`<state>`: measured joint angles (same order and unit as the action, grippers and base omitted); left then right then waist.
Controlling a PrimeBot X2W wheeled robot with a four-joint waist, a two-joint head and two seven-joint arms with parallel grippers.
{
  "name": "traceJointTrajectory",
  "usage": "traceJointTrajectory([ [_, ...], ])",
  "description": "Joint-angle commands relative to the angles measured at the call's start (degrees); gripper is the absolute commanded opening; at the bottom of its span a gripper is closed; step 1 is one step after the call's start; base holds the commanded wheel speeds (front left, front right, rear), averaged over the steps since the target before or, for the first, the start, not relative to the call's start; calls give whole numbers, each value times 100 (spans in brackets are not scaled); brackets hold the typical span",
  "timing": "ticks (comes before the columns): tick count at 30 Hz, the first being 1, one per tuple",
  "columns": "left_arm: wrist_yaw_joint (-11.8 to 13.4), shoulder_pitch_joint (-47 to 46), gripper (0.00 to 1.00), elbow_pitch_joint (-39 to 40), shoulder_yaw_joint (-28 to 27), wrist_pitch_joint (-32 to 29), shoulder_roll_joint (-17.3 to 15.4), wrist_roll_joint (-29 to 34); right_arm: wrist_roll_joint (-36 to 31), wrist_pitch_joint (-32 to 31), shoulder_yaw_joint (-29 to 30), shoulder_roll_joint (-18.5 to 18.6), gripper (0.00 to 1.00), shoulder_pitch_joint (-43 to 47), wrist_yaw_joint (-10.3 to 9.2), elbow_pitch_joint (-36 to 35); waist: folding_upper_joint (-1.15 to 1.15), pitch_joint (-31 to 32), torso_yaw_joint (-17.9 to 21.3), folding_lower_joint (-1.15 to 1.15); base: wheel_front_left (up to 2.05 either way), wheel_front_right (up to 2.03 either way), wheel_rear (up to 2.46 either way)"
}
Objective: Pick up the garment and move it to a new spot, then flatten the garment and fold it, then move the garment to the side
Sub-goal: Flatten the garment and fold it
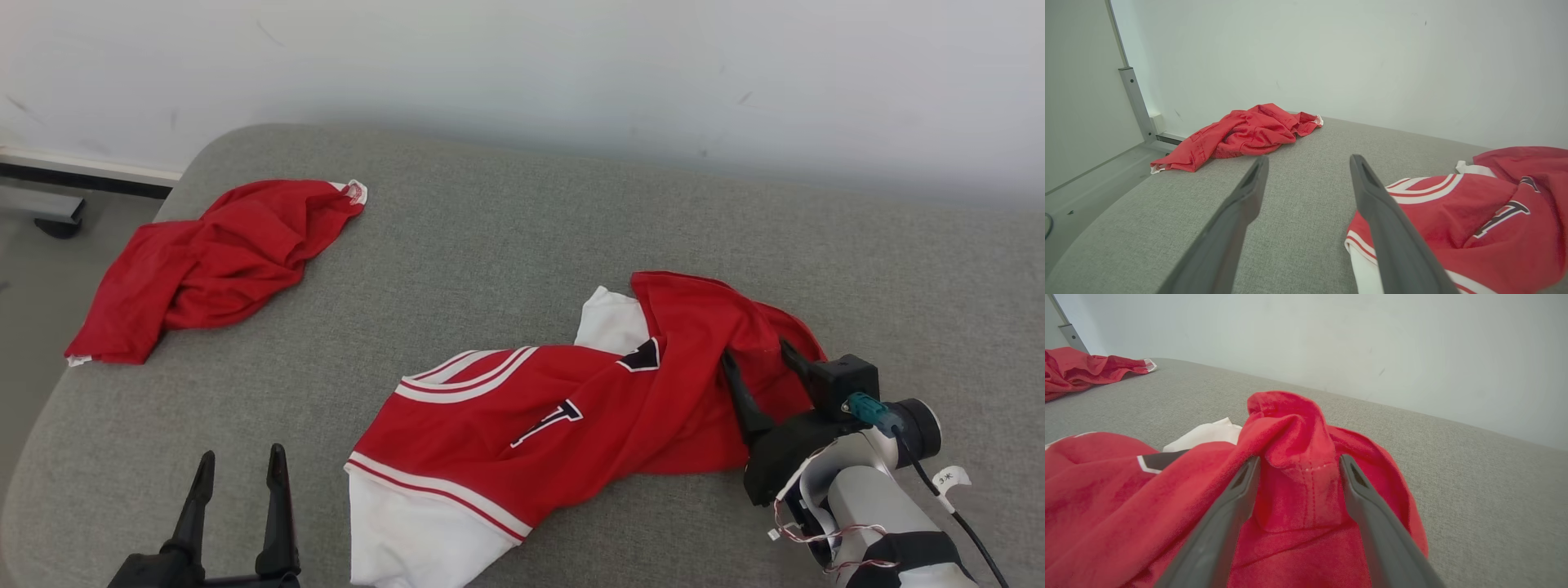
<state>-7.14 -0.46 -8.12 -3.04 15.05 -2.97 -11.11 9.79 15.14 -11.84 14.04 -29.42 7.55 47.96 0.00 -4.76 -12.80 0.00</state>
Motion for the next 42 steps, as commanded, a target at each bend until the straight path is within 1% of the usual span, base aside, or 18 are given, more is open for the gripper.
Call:
traceJointTrajectory([
  [1,-29,-65,100,-7,13,18,13,-51,29,-1,-25,-9,48,-21,-13,18,0,-70,-71,0,0,0,0],
  [2,-31,-76,100,-9,26,18,13,-68,44,0,-48,-9,0,-62,-13,23,0,-77,-78,0,0,0,0],
  [5,-25,-47,100,-38,35,18,13,-104,103,0,-74,12,0,-126,-13,-56,0,-66,-31,0,0,0,0],
  [9,7,68,100,-98,40,18,12,-123,171,0,-34,89,0,29,-13,-387,0,60,144,0,0,0,0],
  [18,58,332,100,-179,-20,18,12,-187,387,-1,10,501,0,886,-13,-1713,0,358,756,0,0,0,0],
  [23,80,358,100,-204,1,18,12,-222,785,-32,30,754,0,1521,-13,-2353,0,315,1019,0,0,0,0],
  [24,86,345,100,-208,-1,18,12,-234,976,-102,98,848,0,1763,-13,-2630,0,280,1084,0,0,0,0],
  [25,86,337,100,-217,6,18,13,-237,1050,-166,116,879,0,1925,-13,-2764,0,265,1109,0,0,0,0],
  [28,86,313,100,-232,-2,18,12,-237,1188,-378,292,900,0,2408,-13,-3137,0,232,1157,0,0,0,0],
  [31,81,310,100,-250,-7,18,11,-239,1471,-582,535,704,0,2853,-13,-3350,0,227,1172,0,0,0,0],
  [33,76,318,100,-269,-10,18,12,-242,1525,-636,602,645,0,3033,-13,-3453,0,233,1176,0,0,0,0],
  [34,74,325,100,-279,-13,18,12,-239,1529,-635,633,595,55,3102,-13,-3491,0,240,1179,0,0,0,0],
  [35,71,332,100,-291,-18,18,11,-236,1499,-662,641,541,100,3185,-13,-3524,0,255,1180,0,0,0,0],
  [42,54,384,100,-324,-73,18,12,-190,1196,-489,754,419,100,3331,-13,-3635,0,345,1181,0,0,0,0],
])
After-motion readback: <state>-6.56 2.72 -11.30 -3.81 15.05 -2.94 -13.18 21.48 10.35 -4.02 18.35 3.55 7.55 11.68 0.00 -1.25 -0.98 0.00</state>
